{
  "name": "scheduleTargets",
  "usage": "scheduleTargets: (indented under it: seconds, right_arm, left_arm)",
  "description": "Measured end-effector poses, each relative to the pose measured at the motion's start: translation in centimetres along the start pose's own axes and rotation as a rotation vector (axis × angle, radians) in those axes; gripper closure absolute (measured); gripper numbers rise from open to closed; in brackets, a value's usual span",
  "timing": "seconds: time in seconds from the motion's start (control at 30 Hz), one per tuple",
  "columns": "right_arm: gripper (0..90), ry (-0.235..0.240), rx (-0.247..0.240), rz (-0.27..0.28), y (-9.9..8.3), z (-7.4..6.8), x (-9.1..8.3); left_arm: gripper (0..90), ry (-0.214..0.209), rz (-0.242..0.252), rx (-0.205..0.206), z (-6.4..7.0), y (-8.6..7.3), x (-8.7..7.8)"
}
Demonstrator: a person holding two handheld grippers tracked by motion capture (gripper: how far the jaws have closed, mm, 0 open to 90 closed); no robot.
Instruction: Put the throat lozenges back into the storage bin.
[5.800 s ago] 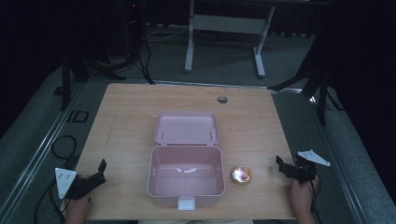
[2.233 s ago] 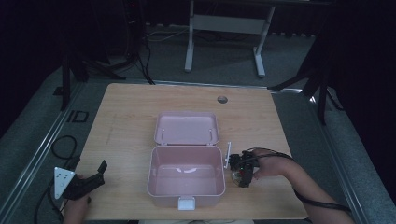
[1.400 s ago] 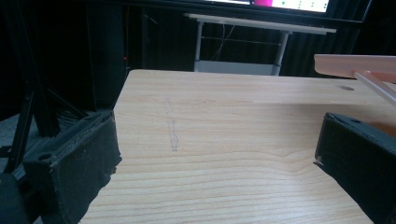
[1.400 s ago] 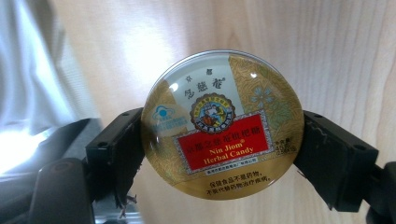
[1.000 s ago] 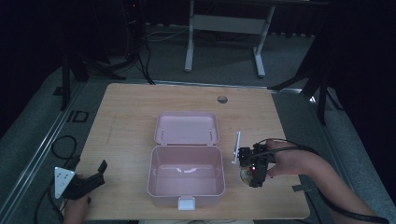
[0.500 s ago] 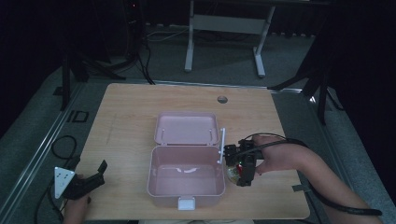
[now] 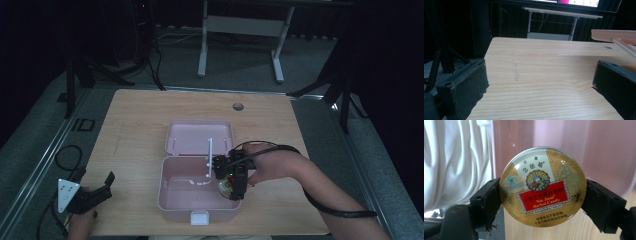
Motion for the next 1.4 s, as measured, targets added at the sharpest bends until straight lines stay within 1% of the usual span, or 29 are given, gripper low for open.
scheduleTargets:
  seconds: [0.07,0.1,0.13,0.17,0.3,0.33,0.4,0.43,0.47,0.5,0.53,0.6,0.63,0.67,0.73,0.77,0.83,0.87,0.97,1.07,1.13,1.17,1.33,1.4]
  right_arm:
    - [20.1,-0.006,-0.004,-0.002,0.6,0.2,0.2]
    - [20.1,-0.001,-0.004,-0.001,0.8,0.3,0.4]
    - [20.1,-0.005,-0.013,-0.004,1.0,0.5,0.6]
    - [20.1,-0.006,-0.010,-0.003,1.2,0.6,0.8]
    - [20.1,0.003,-0.009,-0.003,1.9,1.1,2.1]
    - [20.1,0.001,-0.013,-0.005,2.0,1.3,2.5]
    - [20.1,0.009,-0.005,-0.012,2.1,1.6,3.3]
    - [20.1,0.004,-0.006,-0.011,2.2,1.8,3.6]
    - [20.1,0.010,0.002,-0.011,2.2,1.9,4.0]
    - [20.1,0.014,-0.001,-0.011,2.3,2.1,4.3]
    - [20.1,0.008,-0.002,-0.010,2.4,2.2,4.6]
    - [20.1,0.021,0.002,-0.013,2.5,2.3,5.2]
    - [20.1,0.014,-0.002,-0.014,2.6,2.4,5.5]
    - [20.1,0.021,0.003,-0.016,2.7,2.5,5.8]
    - [20.1,0.014,-0.008,-0.014,2.9,2.5,6.3]
    - [20.1,0.020,-0.008,-0.014,2.9,2.5,6.5]
    - [20.0,0.007,-0.012,-0.013,3.1,2.6,7.0]
    - [20.0,0.014,-0.012,-0.015,3.2,2.7,7.2]
    - [20.0,-0.001,-0.014,-0.037,3.3,3.0,8.1]
    - [20.0,0.008,-0.014,-0.055,3.4,3.1,8.9]
    - [20.0,-0.004,-0.014,-0.072,3.4,3.2,9.6]
    - [20.0,0.006,-0.011,-0.078,3.4,3.2,9.9]
    - [20.0,0.017,-0.006,-0.089,3.5,3.3,11.0]
    - [19.9,0.030,-0.004,-0.095,3.5,3.2,11.3]
  left_arm:
    - [0.3,-0.001,0.000,0.001,0.0,0.0,0.0]
    - [0.3,-0.002,0.000,0.002,0.0,0.0,0.0]
    - [0.3,-0.003,0.000,0.002,0.0,0.0,0.0]
    - [0.3,-0.004,0.001,0.001,0.0,0.0,0.0]
    - [0.3,-0.004,0.000,0.001,0.0,0.0,0.0]
    - [0.3,-0.004,0.000,0.001,0.0,0.0,0.0]
    - [0.3,-0.004,0.000,-0.001,0.0,0.0,0.0]
    - [0.3,-0.004,-0.001,-0.001,0.0,0.0,0.0]
    - [0.3,-0.004,-0.002,0.001,0.0,0.0,0.0]
    - [0.3,-0.004,-0.003,0.001,0.0,0.0,0.0]
    - [0.3,-0.005,-0.004,0.001,0.0,0.0,0.0]
    - [0.3,-0.004,-0.004,0.004,0.0,0.0,0.0]
    - [0.3,-0.004,-0.003,0.003,0.0,0.0,0.0]
    - [0.3,-0.004,-0.003,0.003,0.0,0.0,0.0]
    - [0.3,-0.004,-0.005,0.005,0.0,0.0,0.0]
    - [0.3,-0.004,-0.005,0.005,0.0,0.0,0.0]
    - [0.3,-0.005,-0.005,0.005,0.0,0.0,0.0]
    - [0.3,-0.005,-0.005,0.005,0.0,0.0,0.0]
    - [0.3,-0.005,-0.006,0.007,0.1,0.0,0.0]
    - [0.3,-0.006,-0.006,0.007,0.1,0.0,0.0]
    - [0.3,-0.007,-0.007,0.007,0.1,0.0,0.0]
    - [0.3,-0.007,-0.007,0.008,0.1,0.0,0.0]
    - [0.3,-0.007,-0.009,0.009,0.1,0.0,0.1]
    - [0.3,-0.007,-0.009,0.010,0.1,0.0,0.1]
Point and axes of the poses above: each handheld gripper's, and its own axes: x roughly forward along the jaws, y roughly out of its top, z roughly to its right, the point moved 5 cm from there along x, roughly forward along the jaws, and after that the axes turned 6 degrees about -z, right-handed, at the moved point
